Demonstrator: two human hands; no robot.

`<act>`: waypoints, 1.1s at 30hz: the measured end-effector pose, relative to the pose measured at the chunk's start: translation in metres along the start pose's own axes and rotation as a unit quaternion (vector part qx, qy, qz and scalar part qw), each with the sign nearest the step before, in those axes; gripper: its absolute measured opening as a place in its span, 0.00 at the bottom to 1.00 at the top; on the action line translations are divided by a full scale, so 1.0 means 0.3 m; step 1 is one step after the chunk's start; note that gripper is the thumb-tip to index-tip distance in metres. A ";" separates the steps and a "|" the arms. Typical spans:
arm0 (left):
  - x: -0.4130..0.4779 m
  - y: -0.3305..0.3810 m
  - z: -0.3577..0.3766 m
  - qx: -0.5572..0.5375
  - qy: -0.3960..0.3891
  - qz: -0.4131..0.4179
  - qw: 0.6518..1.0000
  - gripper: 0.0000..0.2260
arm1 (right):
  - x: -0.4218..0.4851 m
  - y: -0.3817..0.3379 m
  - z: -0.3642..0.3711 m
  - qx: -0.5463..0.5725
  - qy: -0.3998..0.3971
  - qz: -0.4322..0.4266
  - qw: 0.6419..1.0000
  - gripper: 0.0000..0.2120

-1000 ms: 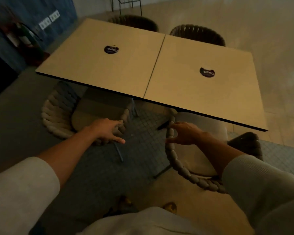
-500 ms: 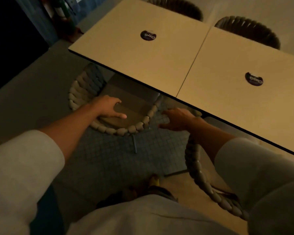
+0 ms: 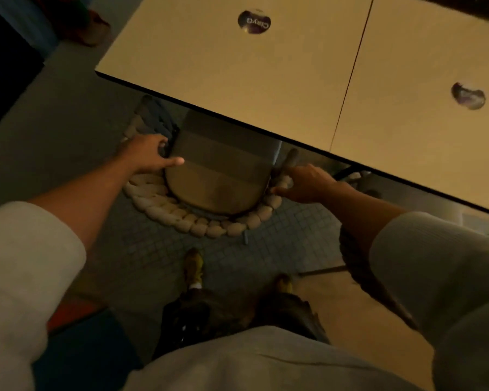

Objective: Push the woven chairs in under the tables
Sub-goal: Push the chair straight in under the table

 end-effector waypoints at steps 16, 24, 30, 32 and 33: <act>0.345 -0.482 0.070 -0.112 0.066 -0.105 0.986 0.45 | 0.163 -0.196 0.290 0.346 0.130 0.369 0.853 0.43; 0.323 -0.730 0.409 -0.322 0.026 -0.293 0.900 0.49 | 0.171 -0.249 0.717 0.522 0.103 0.522 0.667 0.56; 0.368 -0.788 0.449 -0.321 0.060 -0.298 0.897 0.38 | 0.288 -0.277 0.854 0.598 0.107 0.523 0.598 0.55; 0.345 -0.776 0.447 -0.311 0.059 -0.291 0.903 0.35 | 0.255 -0.287 0.843 0.588 0.122 0.548 0.582 0.47; 0.342 -0.772 0.450 -0.310 0.057 -0.285 0.905 0.36 | 0.237 -0.288 0.832 0.585 0.131 0.555 0.577 0.45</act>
Point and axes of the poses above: each hand's wrist, its own x-axis towards the middle knuckle, its own z-axis out of the palm, y = z × x, the point moved 7 cm from there along x, towards the middle knuckle, and after that the axes turned 1 degree about -y, right-handed, at the moved point
